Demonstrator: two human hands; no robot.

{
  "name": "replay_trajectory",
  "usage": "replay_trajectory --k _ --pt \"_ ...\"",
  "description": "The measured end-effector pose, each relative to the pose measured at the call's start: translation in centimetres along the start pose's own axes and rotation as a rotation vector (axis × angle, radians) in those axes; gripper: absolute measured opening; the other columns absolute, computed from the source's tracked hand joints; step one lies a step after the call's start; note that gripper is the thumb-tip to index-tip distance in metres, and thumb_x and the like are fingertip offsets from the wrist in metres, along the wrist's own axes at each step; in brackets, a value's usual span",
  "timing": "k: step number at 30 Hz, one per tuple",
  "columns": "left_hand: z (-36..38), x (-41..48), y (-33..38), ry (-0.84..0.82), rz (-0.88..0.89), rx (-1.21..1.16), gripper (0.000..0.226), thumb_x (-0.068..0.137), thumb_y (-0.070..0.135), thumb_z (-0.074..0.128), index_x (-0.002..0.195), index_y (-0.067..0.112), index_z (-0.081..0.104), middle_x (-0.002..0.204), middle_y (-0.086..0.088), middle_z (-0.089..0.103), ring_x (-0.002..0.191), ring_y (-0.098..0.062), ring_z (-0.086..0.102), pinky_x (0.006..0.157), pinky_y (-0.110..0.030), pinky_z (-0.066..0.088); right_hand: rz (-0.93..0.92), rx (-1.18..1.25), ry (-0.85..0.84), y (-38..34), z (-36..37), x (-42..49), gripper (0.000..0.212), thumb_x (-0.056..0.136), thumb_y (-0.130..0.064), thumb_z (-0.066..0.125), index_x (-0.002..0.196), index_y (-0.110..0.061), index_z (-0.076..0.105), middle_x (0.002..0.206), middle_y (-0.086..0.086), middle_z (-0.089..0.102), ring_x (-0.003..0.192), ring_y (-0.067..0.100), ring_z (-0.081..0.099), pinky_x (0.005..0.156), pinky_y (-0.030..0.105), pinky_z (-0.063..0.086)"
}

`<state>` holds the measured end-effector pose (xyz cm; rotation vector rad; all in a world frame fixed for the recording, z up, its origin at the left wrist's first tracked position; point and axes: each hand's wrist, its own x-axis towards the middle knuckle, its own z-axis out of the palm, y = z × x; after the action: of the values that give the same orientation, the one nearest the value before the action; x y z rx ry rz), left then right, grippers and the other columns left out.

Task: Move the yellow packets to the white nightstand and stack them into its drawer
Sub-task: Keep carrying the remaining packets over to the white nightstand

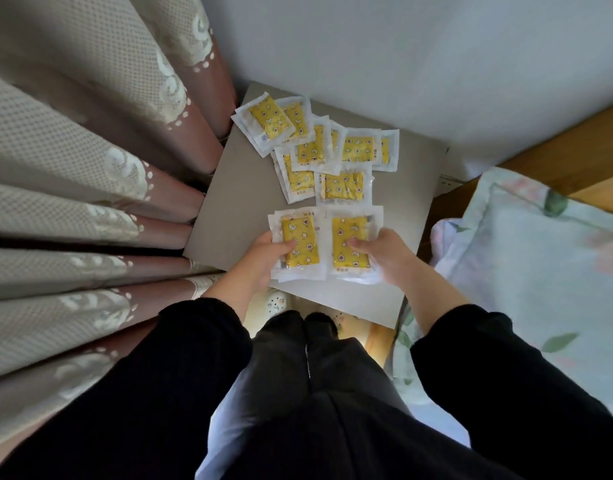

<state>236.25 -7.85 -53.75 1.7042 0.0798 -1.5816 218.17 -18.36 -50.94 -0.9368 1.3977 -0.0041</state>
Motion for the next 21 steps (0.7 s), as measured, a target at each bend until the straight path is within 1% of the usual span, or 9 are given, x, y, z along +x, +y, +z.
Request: replay_trajectory --k 2,3,6,7,10,13,14,17,21 --pt "-0.8 1.1 -0.9 -0.001 0.018 0.024 0.094 0.057 0.037 0.09 0.135 0.009 0.047 0.135 -0.008 0.056 0.122 -0.027 0.055 0.106 -0.051 0.04 -0.03 -0.023 0.095 0.8 -0.3 -0.9 0.017 0.079 -0.009 0.075 0.09 -0.015 0.063 0.098 0.006 0.069 0.088 0.021 0.067 0.077 0.034 0.054" --pt "-1.0 0.9 -1.0 -0.017 0.022 0.047 0.103 0.052 0.039 0.092 0.138 0.009 0.044 0.138 -0.007 0.054 0.123 -0.027 0.054 0.105 -0.051 0.04 -0.034 -0.051 0.15 1.3 -0.3 -1.3 0.02 0.077 -0.012 0.078 0.092 -0.013 0.064 0.099 0.008 0.07 0.091 0.024 0.067 0.083 0.037 0.054" --pt "0.0 -2.4 -0.3 -0.019 0.036 0.114 0.03 0.088 0.011 0.067 0.115 0.012 0.056 0.115 -0.006 0.065 0.099 -0.024 0.065 0.092 -0.043 0.051 0.016 -0.059 0.277 3.2 0.4 -2.8 0.032 0.075 -0.018 0.08 0.1 -0.007 0.065 0.098 0.01 0.069 0.092 0.026 0.066 0.084 0.038 0.054" --pt "0.1 -3.1 -0.5 -0.007 0.045 0.16 0.022 0.091 0.005 0.061 0.11 0.014 0.057 0.108 -0.006 0.066 0.091 -0.022 0.066 0.086 -0.04 0.053 0.029 -0.041 0.302 3.7 0.9 -3.6 0.035 0.074 -0.019 0.081 0.102 -0.006 0.065 0.098 0.009 0.069 0.091 0.025 0.066 0.083 0.038 0.054" --pt "-1.0 -3.6 -1.7 -0.006 0.076 0.325 0.021 0.089 0.008 0.064 0.109 0.013 0.058 0.105 -0.002 0.067 0.094 -0.021 0.066 0.087 -0.038 0.052 0.054 0.018 0.354 5.6 2.9 -5.6 0.035 0.074 -0.023 0.081 0.099 -0.008 0.061 0.096 0.005 0.067 0.09 0.022 0.065 0.082 0.037 0.055" --pt "-3.3 -3.5 -3.3 -0.068 0.081 0.482 0.063 0.077 0.024 0.073 0.134 0.011 0.049 0.128 -0.003 0.06 0.116 -0.023 0.058 0.104 -0.046 0.043 0.039 0.075 0.415 7.8 5.6 -7.7 0.032 0.075 -0.023 0.08 0.096 -0.011 0.059 0.098 0.006 0.067 0.09 0.022 0.067 0.082 0.04 0.057" --pt "-4.0 -4.2 -3.6 -0.098 0.091 0.518 0.065 0.078 0.024 0.072 0.136 0.011 0.047 0.131 -0.004 0.059 0.118 -0.024 0.057 0.105 -0.047 0.042 0.038 0.088 0.444 8.6 6.6 -8.5 0.033 0.076 -0.024 0.08 0.098 -0.01 0.06 0.098 0.006 0.067 0.09 0.022 0.067 0.081 0.039 0.057" --pt "-5.7 -6.2 -5.1 -0.17 0.101 0.657 0.038 0.086 0.017 0.067 0.121 0.012 0.055 0.12 -0.003 0.064 0.11 -0.024 0.061 0.099 -0.047 0.047 0.055 0.107 0.531 11.4 9.5 -11.4 0.032 0.077 -0.026 0.078 0.098 -0.009 0.062 0.094 0.003 0.066 0.085 0.018 0.065 0.073 0.03 0.055" --pt "-6.8 -9.0 -7.3 -0.257 0.159 0.84 0.027 0.089 0.015 0.064 0.115 0.012 0.058 0.114 -0.003 0.066 0.103 -0.022 0.063 0.094 -0.04 0.05 0.088 0.171 0.625 16.4 13.1 -15.4 0.029 0.078 -0.027 0.078 0.094 -0.009 0.062 0.085 -0.001 0.062 0.076 0.013 0.061 0.055 0.019 0.045"
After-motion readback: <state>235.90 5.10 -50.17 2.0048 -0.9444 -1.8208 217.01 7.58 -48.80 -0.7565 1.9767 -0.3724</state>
